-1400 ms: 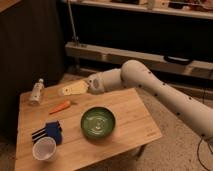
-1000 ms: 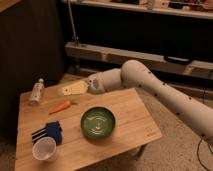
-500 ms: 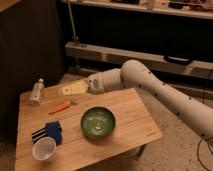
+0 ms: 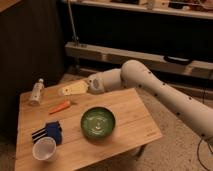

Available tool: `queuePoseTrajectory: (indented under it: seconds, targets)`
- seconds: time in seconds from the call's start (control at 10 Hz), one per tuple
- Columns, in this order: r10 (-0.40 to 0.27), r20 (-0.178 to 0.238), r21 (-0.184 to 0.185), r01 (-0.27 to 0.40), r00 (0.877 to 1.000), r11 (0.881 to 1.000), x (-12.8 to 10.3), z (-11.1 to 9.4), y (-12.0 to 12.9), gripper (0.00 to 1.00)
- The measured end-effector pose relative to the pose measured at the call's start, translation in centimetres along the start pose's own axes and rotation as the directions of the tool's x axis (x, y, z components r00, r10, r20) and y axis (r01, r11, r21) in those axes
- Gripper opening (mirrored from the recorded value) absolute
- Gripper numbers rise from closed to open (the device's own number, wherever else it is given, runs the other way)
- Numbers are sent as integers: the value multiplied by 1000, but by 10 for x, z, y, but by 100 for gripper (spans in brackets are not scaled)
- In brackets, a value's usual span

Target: Pick up the ceramic cup

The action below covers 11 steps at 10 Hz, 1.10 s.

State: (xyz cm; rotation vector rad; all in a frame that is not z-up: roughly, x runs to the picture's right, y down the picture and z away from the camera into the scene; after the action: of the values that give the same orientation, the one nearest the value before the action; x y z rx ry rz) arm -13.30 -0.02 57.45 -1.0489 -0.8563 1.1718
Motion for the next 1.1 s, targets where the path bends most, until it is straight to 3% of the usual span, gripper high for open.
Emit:
queuePoseTrajectory:
  seconds: [0.4,0.5,0.6,0.8,0.9,1.0,1.1]
  targets:
    - [-2,-1,1,2,1000,1000,0,0,0,80]
    - [-13,-13,17,13,1000,1000,1,0,0,80]
    - [-40,-78,82,47,996,996,5,7,5,80]
    - [-61,-217,232,112,974,966,26,28,15,80]
    - [-57,-271,275,134,961,952,37,36,13,80]
    - [-44,-320,289,142,946,947,52,50,6,80]
    - [-38,-333,280,137,942,950,61,58,2,80]
